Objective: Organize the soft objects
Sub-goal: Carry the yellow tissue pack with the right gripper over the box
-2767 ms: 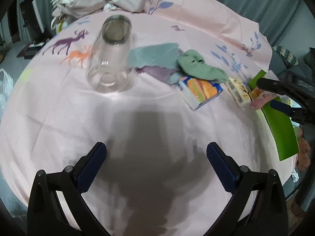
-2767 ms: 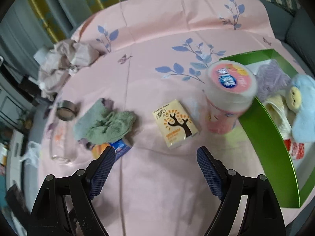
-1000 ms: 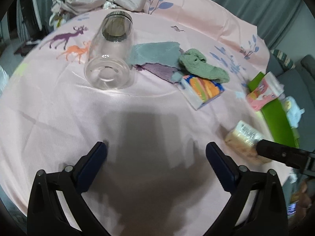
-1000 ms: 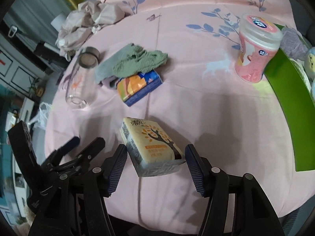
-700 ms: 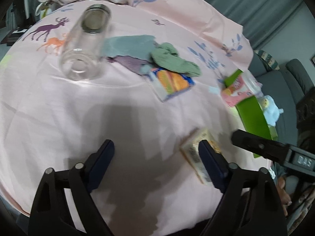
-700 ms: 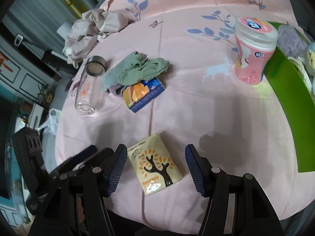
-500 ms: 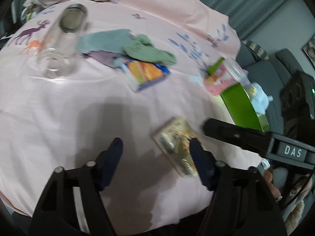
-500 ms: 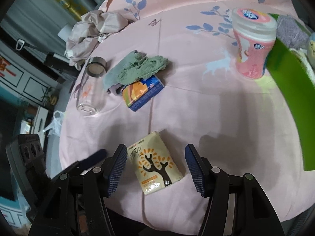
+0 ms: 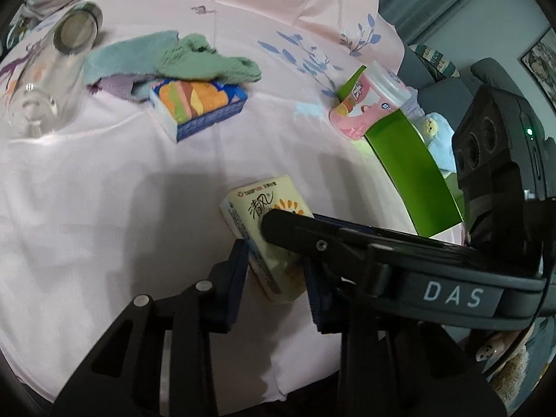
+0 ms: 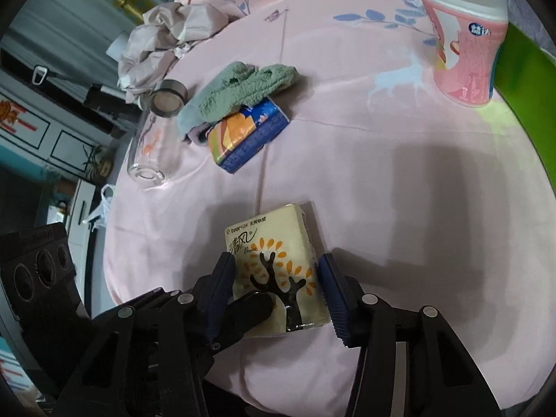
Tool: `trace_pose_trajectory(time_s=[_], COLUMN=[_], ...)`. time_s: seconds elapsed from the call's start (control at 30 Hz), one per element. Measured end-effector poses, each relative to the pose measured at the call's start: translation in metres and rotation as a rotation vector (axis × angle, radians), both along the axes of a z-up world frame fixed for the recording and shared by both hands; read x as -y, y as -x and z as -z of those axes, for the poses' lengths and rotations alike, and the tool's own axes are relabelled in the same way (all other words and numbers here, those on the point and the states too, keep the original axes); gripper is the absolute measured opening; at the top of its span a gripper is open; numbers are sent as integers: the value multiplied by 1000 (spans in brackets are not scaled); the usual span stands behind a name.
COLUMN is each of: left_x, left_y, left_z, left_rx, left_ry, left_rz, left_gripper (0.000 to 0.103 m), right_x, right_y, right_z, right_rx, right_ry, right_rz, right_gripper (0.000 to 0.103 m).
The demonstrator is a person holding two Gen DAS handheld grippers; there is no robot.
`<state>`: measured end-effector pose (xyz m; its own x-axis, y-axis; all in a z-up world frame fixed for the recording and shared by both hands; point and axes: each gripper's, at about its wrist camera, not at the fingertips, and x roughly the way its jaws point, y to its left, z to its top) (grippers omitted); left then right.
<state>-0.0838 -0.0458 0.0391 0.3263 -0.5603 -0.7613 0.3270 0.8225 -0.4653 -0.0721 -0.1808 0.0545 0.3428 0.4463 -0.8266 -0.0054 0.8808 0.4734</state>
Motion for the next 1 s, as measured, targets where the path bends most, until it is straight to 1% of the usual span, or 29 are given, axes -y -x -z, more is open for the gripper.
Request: trace_pose_trajectory(time_s=[0.1,0.13,0.23,0.3,0.37,0.4,0.53,0.6,0.73,0.77,0.83,0.93,1.0], left_x=[9,14,29,43,57,65,104,123,166,176,194,220,234], left_y=[-2,-3,-6,-8,-10,-11,-15,-17,-21,-21,-22,-20,-19], left_z=[-13,-21,-39,-53,-67,-75,-104,-111,-117,-116,-112,-100,-90], left_rx=[43,71,135,181,224,249,342,369,392,389,379,360,336], left_ry=[7,10,48,75,83,84,85,86,87,96,89,60,34], left_rz=[16,27,52,76,102,118,194,229,294,306,341,395,421], left_gripper=[29,29,29,29,29,29,29,29,29,29,29,29,29], right_x=[8,12,26,37,51,60,92,114,147,156,174,198,212], right_y=[3,4,9,12,14,16,20,23,24,26,30,42,43], right_z=[-12,-18,-46,-61,-76,-87,-113,-123,-131,-131,-129,-115,-102], right_rx=[42,65,149,185,227,258,336,370,390,390,400,378,345], right_ry=[-4,4,30,48,64,74,94,103,137,138,135,124,102], right_rz=[25,35,81,112,148,174,270,343,449,473,530,599,637], right_gripper=[50,50,50,50,50,50,50,50,50,50,50,50,50])
